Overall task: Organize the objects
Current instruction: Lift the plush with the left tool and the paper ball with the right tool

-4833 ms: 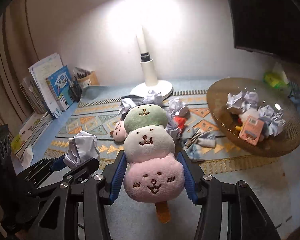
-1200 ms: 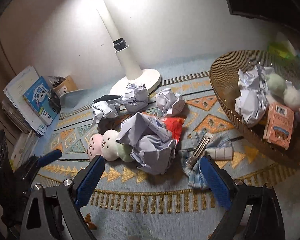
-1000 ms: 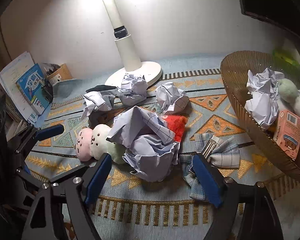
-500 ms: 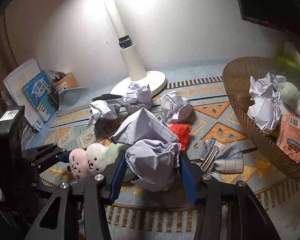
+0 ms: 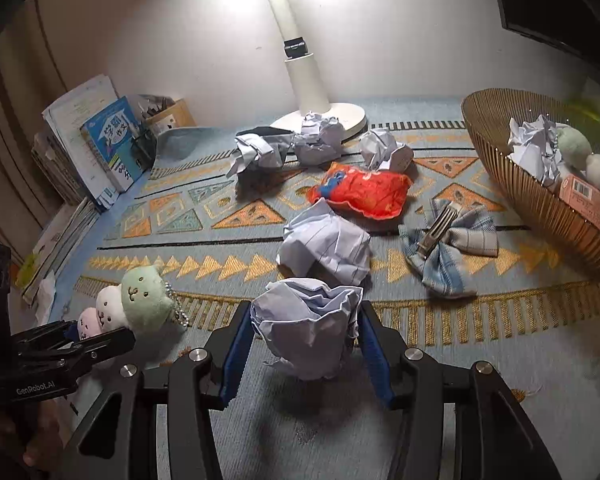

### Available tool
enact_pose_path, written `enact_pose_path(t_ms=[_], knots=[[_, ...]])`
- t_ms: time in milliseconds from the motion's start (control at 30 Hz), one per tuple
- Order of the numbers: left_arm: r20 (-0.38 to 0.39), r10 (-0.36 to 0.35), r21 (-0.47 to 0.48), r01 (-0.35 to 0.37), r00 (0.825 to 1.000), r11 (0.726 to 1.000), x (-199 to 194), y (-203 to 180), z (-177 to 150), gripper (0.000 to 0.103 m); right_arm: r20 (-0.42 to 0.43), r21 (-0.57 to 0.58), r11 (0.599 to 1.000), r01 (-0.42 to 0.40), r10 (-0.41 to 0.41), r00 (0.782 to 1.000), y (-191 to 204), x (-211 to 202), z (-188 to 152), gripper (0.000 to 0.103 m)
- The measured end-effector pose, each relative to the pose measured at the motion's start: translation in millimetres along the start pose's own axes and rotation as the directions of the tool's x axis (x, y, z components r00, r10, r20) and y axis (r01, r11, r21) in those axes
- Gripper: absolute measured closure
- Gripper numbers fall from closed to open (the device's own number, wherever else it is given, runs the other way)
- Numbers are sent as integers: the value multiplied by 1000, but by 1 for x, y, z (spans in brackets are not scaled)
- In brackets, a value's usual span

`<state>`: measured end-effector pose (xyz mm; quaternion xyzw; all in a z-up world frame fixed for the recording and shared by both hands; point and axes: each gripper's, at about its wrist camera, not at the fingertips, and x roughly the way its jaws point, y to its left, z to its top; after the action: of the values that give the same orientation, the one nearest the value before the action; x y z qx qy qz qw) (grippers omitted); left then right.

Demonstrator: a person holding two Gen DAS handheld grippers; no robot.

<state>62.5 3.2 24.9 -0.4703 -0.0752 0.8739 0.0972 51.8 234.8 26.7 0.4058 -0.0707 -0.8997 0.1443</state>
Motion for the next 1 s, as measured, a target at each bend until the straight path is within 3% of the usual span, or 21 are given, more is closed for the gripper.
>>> enact_pose_path(t_ms=[100, 233, 333, 433, 600, 733, 767, 800, 833, 867, 933, 1000], knots=[[-32, -7, -5, 7, 999, 1000, 5, 2, -7, 42, -2, -9, 1000, -3, 3, 1000, 0, -5, -2, 51], [-42, 11, 81, -7, 999, 997, 5, -8, -12, 22, -11, -14, 1000, -3, 3, 1000, -1, -13, -8, 32], [-108, -3, 181, 23, 994, 983, 3, -22, -20, 15, -5, -18, 1000, -14, 14, 1000, -2, -19, -11, 31], [-112, -49, 199, 70, 993, 978, -5, -27, -24, 10, -4, -27, 999, 19, -19, 1000, -1, -17, -11, 28], [-21, 72, 197, -67, 997, 978, 5, -20, -15, 10, 1, -1, 998, 64, -64, 998, -7, -13, -7, 26], [8, 105, 247, -104, 994, 963, 18, -22, -15, 18, -9, 32, 998, 58, -57, 998, -17, -6, 0, 22], [18, 90, 254, -91, 996, 963, 16, -24, -16, 23, -10, 23, 998, 61, -61, 998, -16, -4, 2, 22], [31, 81, 255, -86, 996, 963, 14, -26, -16, 38, -19, 2, 997, 72, -72, 997, -13, -1, 4, 22], [42, 82, 260, -90, 996, 962, 13, -28, -16, 50, -26, -19, 996, 89, -89, 996, -9, 2, 5, 26], [46, 87, 258, -96, 995, 961, 12, -29, -15, 55, -23, -37, 995, 96, -97, 995, -6, 3, 5, 40], [40, 84, 233, -91, 996, 968, 11, -28, -14, 56, -28, -40, 995, 88, -89, 996, -4, 4, 4, 57], [41, 66, 196, -72, 997, 978, 7, -26, -13, 57, -17, -25, 996, 82, -82, 996, -5, -2, 4, 59]])
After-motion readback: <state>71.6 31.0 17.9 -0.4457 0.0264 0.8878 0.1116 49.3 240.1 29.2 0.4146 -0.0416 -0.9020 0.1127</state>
